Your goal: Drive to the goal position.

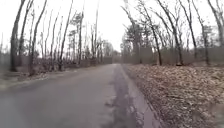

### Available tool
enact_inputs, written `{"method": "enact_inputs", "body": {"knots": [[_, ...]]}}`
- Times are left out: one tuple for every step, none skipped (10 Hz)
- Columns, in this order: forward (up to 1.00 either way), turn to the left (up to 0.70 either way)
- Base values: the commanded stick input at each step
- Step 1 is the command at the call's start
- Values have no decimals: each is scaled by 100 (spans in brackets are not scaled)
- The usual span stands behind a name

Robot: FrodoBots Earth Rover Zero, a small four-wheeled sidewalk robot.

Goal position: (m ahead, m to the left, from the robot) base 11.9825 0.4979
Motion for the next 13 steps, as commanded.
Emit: {"method": "enact_inputs", "body": {"knots": [[100,0],[100,0],[100,0],[100,0],[100,0],[100,0],[100,0],[100,0],[100,0],[100,0],[100,-9],[100,-22],[100,-34]]}}
